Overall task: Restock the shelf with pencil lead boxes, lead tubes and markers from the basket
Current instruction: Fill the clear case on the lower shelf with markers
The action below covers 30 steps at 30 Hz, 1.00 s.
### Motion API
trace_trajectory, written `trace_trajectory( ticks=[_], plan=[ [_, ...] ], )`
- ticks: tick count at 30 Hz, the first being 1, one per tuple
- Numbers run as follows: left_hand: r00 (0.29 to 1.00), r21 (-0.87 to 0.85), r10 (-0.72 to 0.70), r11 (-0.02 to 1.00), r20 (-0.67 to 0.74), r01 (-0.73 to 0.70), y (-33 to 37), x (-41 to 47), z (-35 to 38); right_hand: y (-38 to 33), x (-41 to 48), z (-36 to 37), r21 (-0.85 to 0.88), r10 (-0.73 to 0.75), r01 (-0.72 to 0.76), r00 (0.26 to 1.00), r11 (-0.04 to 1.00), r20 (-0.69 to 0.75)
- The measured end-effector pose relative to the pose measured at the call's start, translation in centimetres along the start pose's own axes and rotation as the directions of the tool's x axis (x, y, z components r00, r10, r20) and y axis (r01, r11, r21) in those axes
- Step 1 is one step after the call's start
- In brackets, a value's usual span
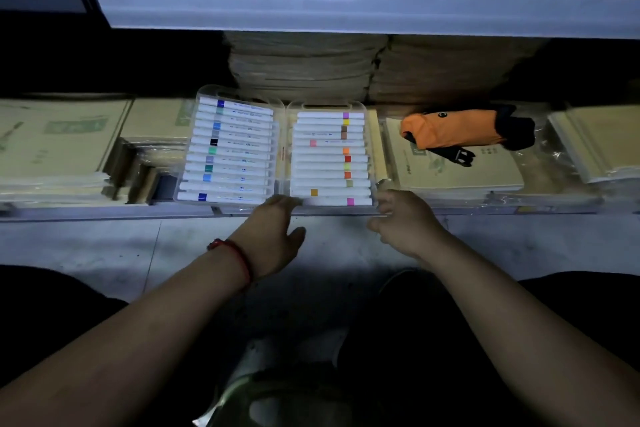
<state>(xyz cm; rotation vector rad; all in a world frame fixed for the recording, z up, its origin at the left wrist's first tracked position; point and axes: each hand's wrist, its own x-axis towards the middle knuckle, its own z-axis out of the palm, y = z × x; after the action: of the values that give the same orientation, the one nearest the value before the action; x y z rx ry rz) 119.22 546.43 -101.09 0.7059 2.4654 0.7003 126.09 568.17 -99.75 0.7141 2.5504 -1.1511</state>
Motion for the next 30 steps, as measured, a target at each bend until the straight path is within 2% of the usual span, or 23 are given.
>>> trace_trajectory(
  ticks=[8, 13, 19, 23, 27, 30],
  plan=[
    [0.965, -0.211, -0.173, 0.969, -0.199, 0.131, 0.2, 1.6, 0.6, 0.0, 0.4, 1.0, -0.043, 0.004, -0.005, 0.999, 0.999, -0.033],
    [0.934, -0.356, -0.272, 0.917, -0.232, 0.179, -0.9, 2.7, 1.2, 0.4, 0.6, 1.1, 0.016, 0.003, -0.002, 0.999, 1.000, -0.045],
    [0.945, -0.061, -0.083, 0.996, -0.315, 0.067, -1.2, 3.9, 2.4, 0.6, 0.7, 0.8, 0.155, 0.026, -0.020, 0.999, 0.988, -0.039],
    [0.941, -0.149, -0.058, 0.989, -0.333, 0.008, -1.7, 4.2, 2.3, 0.6, 0.8, 0.5, 0.180, 0.027, -0.024, 1.000, 0.983, -0.013],
    [0.945, -0.057, 0.167, 0.980, -0.283, -0.190, -1.1, 3.8, 2.7, 0.7, 0.9, 0.5, 0.212, 0.063, -0.058, 0.998, 0.976, -0.016],
    [0.930, -0.090, 0.217, 0.963, -0.296, -0.254, -1.2, 3.8, 2.7, 1.1, 1.5, 0.8, 0.154, 0.058, -0.049, 0.997, 0.987, -0.051]
  ],
)
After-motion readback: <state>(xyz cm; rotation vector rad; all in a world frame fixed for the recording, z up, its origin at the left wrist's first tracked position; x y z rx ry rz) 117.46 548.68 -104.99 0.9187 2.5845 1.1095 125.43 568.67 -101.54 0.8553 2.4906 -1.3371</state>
